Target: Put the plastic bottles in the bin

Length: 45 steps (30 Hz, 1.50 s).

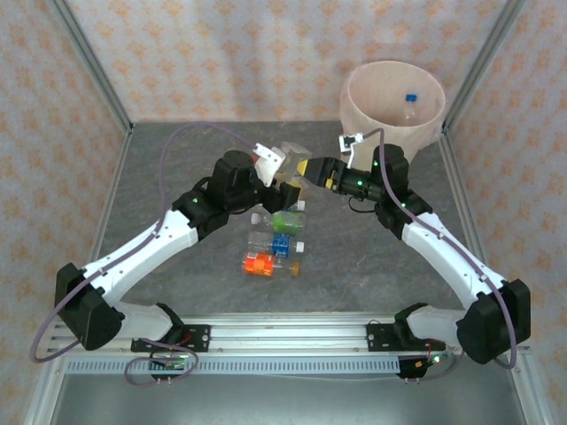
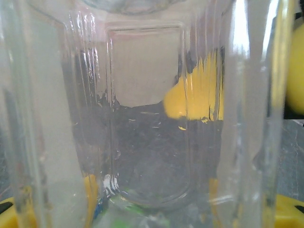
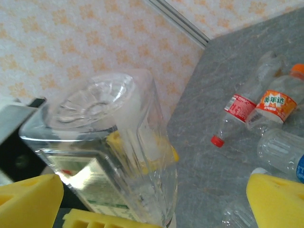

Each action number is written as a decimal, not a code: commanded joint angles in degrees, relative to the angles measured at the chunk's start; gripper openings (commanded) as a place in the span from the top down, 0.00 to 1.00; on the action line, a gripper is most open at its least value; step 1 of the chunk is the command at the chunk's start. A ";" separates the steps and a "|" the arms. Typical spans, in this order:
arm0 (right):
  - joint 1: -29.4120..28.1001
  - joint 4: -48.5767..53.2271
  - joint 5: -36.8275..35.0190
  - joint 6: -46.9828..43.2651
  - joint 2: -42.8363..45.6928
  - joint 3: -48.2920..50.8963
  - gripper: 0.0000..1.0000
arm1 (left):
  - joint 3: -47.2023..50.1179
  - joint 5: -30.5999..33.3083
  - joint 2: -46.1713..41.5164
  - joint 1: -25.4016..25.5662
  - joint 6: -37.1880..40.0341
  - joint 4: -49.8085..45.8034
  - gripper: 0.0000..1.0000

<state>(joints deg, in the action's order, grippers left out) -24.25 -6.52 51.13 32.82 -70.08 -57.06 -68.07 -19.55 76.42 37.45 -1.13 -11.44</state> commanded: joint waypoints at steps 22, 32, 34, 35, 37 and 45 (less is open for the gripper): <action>-2.13 -17.19 -3.91 3.46 -3.86 2.37 0.11 | -1.91 -10.11 3.56 1.99 3.14 3.12 0.50; -2.12 -14.65 -7.49 -2.81 0.21 4.67 0.50 | -3.30 -12.53 5.45 1.53 2.09 3.42 0.44; -1.92 -12.21 -10.35 -4.18 1.31 4.80 0.53 | -2.58 -12.52 4.86 1.01 0.90 4.98 0.35; -1.52 -10.73 -11.82 -4.76 1.77 4.72 0.54 | -1.98 -12.29 4.30 0.68 0.33 5.80 0.30; -0.16 -8.26 -15.19 -5.13 1.96 4.67 0.55 | -0.31 -11.56 2.50 0.05 -0.77 7.43 0.18; 9.74 2.06 -27.21 -8.60 3.03 -4.60 0.56 | 12.47 -3.54 -11.35 -2.12 -6.71 15.05 0.00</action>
<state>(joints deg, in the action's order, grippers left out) -16.23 -7.57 31.11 28.08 -67.61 -56.07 -58.35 -27.99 69.67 35.70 -4.78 -1.83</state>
